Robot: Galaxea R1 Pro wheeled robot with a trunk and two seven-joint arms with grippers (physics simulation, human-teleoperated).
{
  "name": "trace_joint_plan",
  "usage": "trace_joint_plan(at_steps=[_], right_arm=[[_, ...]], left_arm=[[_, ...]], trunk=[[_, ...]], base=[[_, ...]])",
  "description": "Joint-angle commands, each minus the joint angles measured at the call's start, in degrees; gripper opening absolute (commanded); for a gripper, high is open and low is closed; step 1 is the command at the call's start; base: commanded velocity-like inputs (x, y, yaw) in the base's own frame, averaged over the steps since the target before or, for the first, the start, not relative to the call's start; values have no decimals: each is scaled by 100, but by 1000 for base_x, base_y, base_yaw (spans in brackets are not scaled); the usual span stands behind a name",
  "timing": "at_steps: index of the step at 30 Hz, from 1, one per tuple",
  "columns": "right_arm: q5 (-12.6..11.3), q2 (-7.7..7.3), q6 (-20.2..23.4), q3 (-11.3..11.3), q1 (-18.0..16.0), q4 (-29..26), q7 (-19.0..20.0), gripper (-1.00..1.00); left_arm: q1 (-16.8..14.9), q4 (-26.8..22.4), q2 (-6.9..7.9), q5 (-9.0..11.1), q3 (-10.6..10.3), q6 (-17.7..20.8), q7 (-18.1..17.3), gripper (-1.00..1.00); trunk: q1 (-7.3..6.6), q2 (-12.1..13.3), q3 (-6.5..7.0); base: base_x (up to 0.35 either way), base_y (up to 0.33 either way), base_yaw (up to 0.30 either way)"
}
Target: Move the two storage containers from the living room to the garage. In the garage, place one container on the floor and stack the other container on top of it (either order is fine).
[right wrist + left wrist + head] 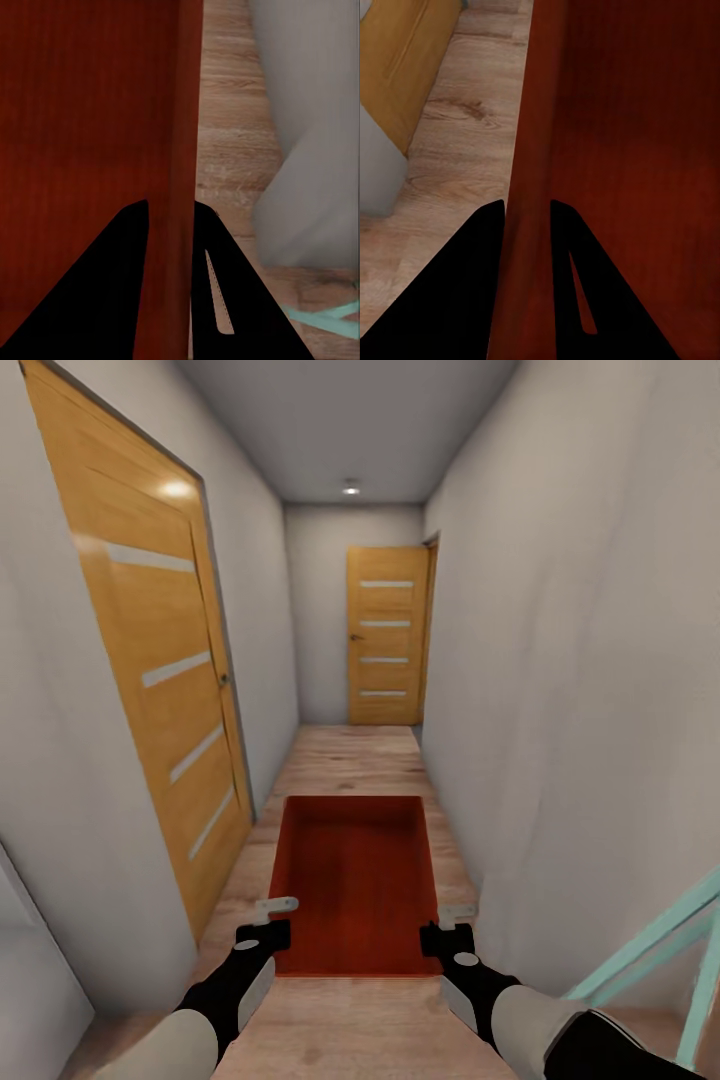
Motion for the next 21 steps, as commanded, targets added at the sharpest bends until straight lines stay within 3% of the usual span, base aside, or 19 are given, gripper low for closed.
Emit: trace_joint_plan(at_steps=[1, 21], right_arm=[[78, -125, -32, -419, -6, -28, -9, -100], [78, -125, -23, -419, -6, -28, -16, -100]], left_arm=[[-2, -4, 128, 139, 352, 34, 56, -100], [-2, -4, 128, 139, 358, 34, 56, -100]], trunk=[[4, -6, -8], [4, -6, -8]], base=[[323, 81, -84], [323, 92, -8]])
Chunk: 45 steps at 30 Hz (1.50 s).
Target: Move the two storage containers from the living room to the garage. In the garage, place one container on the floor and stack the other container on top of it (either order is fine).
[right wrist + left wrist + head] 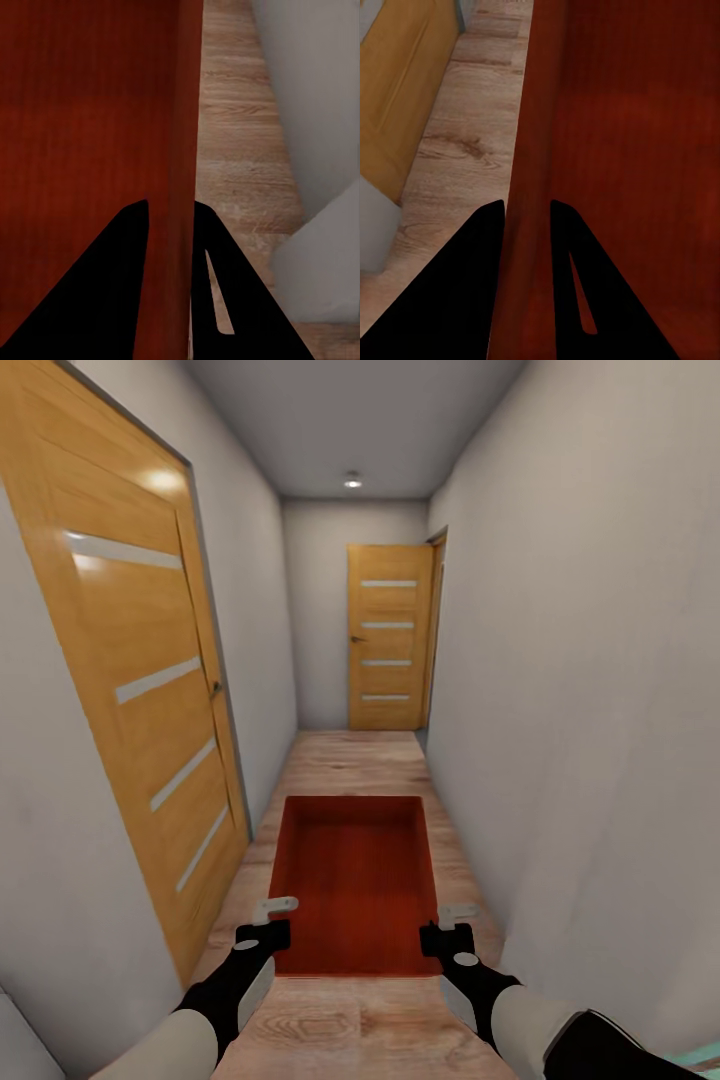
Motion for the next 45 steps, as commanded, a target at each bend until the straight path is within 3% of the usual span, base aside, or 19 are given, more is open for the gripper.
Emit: trace_joint_plan(at_steps=[1, 45], right_arm=[[73, -128, -20, -417, -6, -28, -9, -100], [73, -128, -25, -417, -6, -28, -9, -100]], left_arm=[[-2, -3, 123, 132, 365, 34, 57, -100], [-2, -3, 129, 123, 359, 34, 57, -100]], trunk=[[4, -7, -8], [4, -7, -8]], base=[[323, 159, 0], [323, 25, 0]])
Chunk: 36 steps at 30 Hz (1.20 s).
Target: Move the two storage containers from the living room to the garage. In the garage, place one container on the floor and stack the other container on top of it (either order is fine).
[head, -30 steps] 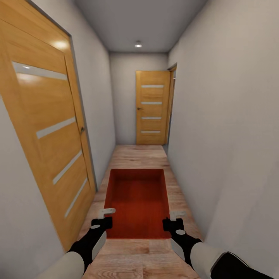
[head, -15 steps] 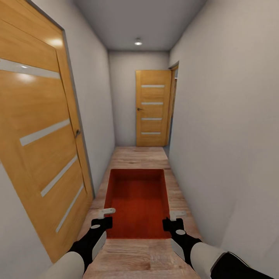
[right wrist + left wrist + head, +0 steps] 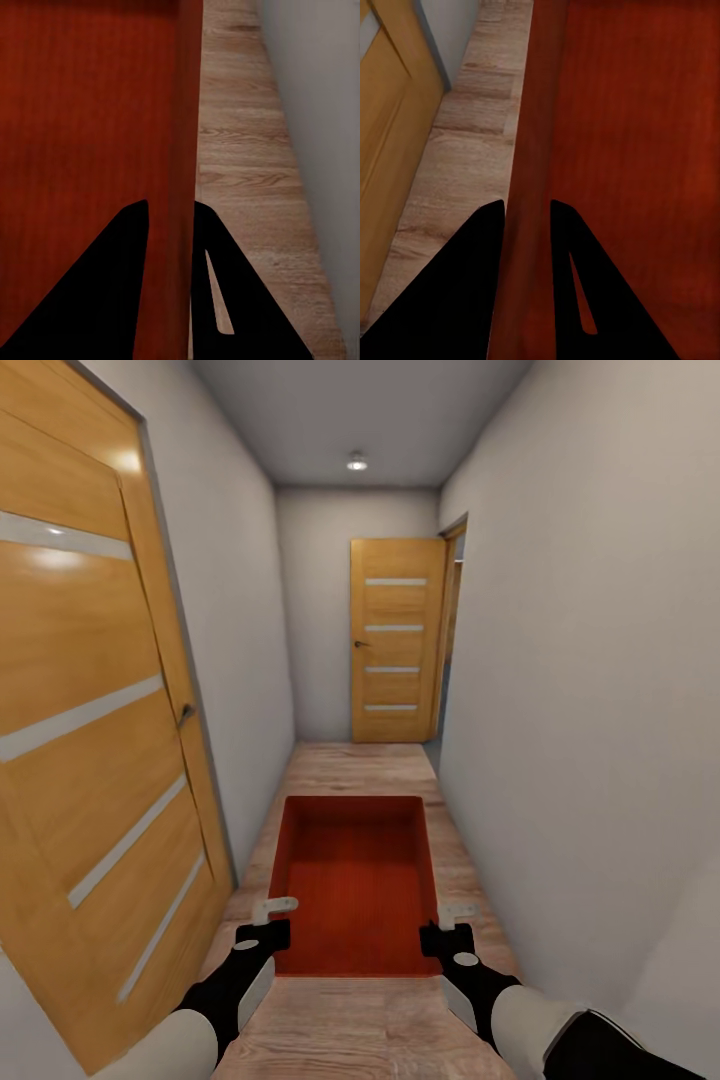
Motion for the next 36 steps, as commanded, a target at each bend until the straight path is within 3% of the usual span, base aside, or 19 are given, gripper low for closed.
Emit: trace_joint_plan(at_steps=[1, 36], right_arm=[[75, -130, -27, -420, -5, -29, -8, -100], [75, -130, -22, -420, -5, -29, -8, -100]], left_arm=[[-2, -4, 128, 127, 354, 34, 59, -100], [-2, -4, 128, 127, 356, 34, 59, -100]], trunk=[[4, -6, -8], [4, -6, -4]], base=[[324, 0, 0], [324, 0, 19]])
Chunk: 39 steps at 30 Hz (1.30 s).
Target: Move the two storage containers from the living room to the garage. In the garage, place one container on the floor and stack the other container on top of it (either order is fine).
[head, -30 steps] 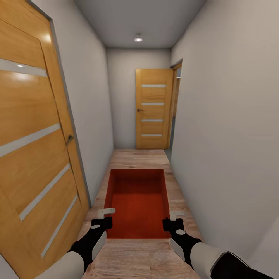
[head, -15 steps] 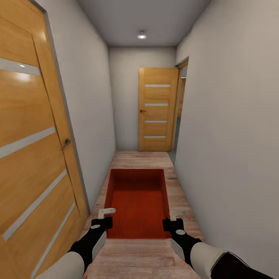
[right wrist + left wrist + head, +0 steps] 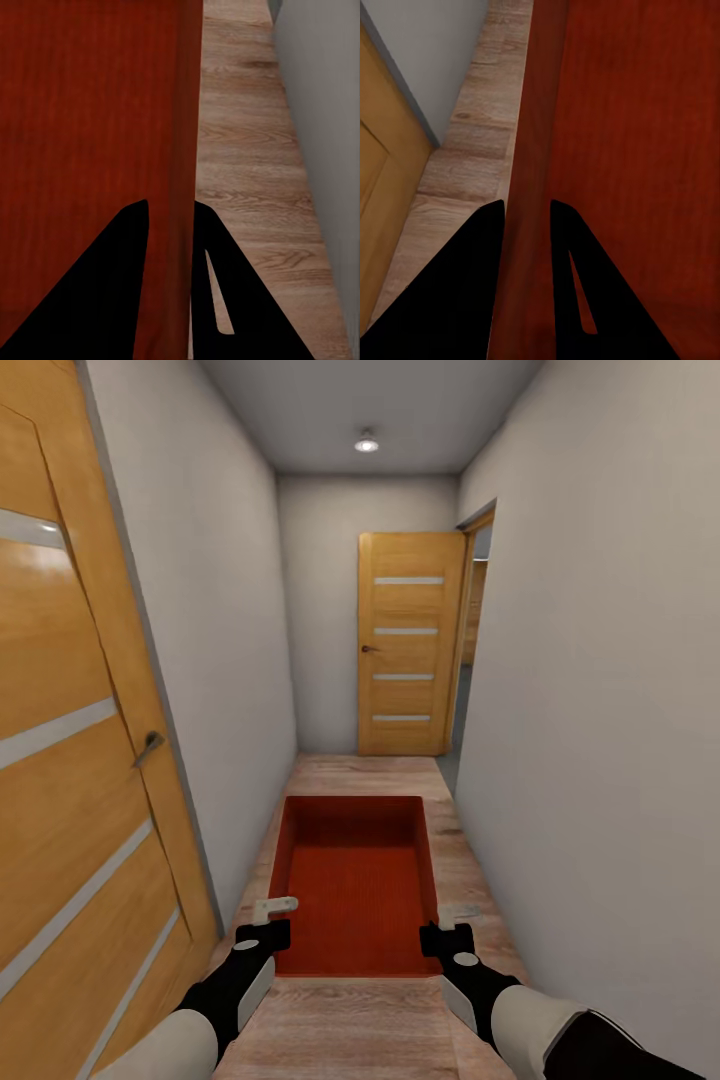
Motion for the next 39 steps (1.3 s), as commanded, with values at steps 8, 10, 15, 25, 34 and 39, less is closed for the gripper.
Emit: trace_joint_plan(at_steps=[8, 10, 15, 25, 34, 39], right_arm=[[76, -130, -21, -420, -6, -30, -8, -100], [76, -130, -21, -420, -6, -30, -8, -100], [76, -130, -20, -420, -6, -30, -8, -100], [76, -130, -20, -420, -5, -30, -8, -100], [76, -130, -20, -420, -6, -30, -8, -100], [76, -130, -20, -420, -6, -30, -8, -100]], left_arm=[[-3, -4, 129, 127, 355, 34, 59, -100], [-3, -4, 129, 127, 355, 34, 59, -100], [-2, -4, 129, 127, 356, 34, 59, -100], [-5, -4, 129, 127, 357, 33, 59, -100], [-2, -4, 129, 126, 356, 34, 59, -100], [-3, -4, 129, 127, 358, 34, 59, -100]], trunk=[[4, -6, -8], [4, -6, -8], [4, -6, -8], [4, -6, -8], [4, -6, -8], [4, -6, -8]], base=[[324, 0, 0], [324, 0, 0], [324, 0, 0], [324, 0, 0], [324, 4, 0], [324, 60, 0]])
